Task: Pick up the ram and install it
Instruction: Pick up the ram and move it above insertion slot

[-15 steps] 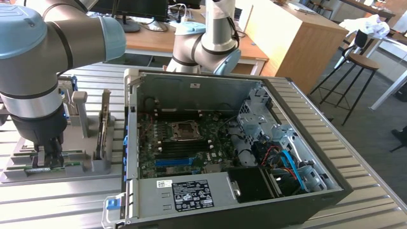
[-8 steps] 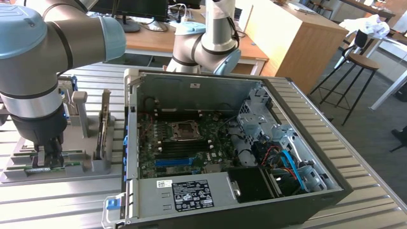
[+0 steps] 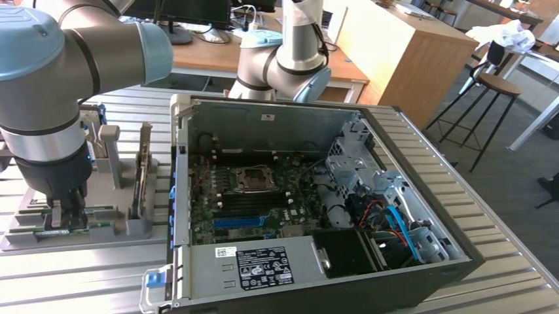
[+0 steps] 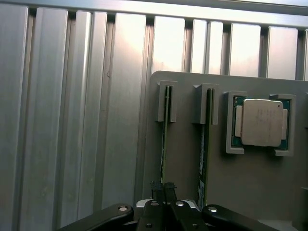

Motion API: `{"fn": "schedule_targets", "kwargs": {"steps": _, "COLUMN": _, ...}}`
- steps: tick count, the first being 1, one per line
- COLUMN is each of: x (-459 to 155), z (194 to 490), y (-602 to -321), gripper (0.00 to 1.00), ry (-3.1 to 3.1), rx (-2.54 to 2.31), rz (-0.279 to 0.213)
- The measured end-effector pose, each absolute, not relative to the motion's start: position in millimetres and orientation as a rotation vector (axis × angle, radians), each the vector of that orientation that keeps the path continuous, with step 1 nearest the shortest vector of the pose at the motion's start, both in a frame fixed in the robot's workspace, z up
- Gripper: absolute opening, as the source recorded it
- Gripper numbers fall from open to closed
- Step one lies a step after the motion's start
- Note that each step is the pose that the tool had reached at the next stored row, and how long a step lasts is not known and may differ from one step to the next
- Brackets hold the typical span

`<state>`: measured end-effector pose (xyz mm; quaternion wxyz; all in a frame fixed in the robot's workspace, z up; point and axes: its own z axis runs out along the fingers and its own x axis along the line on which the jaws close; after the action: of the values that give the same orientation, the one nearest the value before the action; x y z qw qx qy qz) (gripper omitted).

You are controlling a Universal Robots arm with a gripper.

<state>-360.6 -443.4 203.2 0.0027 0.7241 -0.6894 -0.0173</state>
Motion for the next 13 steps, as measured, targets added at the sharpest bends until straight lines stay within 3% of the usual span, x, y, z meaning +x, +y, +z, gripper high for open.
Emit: {"fn": "schedule_targets", "kwargs": {"steps": 13, "x": -360.6, "z": 221.5, "y": -443.4, "gripper": 0.11, "ry": -2.162, "rx": 2.271, "rz": -0.054}}
